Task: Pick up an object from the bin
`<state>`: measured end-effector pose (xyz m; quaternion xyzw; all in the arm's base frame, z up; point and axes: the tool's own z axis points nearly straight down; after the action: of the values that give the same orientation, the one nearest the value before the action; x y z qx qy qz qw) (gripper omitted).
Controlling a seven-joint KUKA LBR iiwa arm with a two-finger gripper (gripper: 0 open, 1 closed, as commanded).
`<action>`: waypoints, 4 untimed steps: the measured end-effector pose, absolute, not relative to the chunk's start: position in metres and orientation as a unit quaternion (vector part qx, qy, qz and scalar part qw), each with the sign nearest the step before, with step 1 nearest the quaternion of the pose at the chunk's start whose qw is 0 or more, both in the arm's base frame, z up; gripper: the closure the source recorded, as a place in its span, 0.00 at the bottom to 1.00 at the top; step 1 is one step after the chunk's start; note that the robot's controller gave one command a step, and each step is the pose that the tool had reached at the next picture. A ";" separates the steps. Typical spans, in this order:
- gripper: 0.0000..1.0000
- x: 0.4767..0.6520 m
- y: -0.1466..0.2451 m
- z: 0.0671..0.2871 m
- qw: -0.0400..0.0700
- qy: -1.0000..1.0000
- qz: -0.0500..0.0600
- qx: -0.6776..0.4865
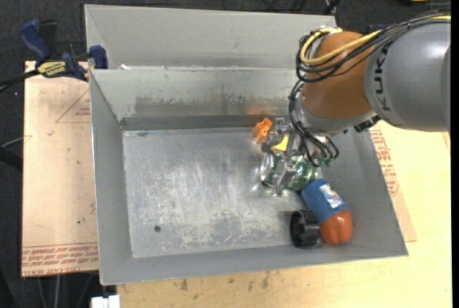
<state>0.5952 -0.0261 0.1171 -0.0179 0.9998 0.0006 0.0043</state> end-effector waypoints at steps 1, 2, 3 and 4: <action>0.00 0.601 -0.062 0.105 -0.002 0.992 0.001 -0.124; 0.00 0.614 -0.095 0.111 0.002 0.998 0.000 -0.065; 0.00 0.621 -0.100 0.091 0.011 0.994 -0.002 -0.108; 1.00 0.621 -0.099 0.096 0.011 0.992 -0.002 -0.126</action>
Offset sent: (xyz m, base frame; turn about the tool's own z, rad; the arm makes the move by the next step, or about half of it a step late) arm 0.0214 -0.0800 -0.0077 -0.0670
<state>0.6212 -0.0989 0.0963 -0.1258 0.9920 -0.0017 0.0113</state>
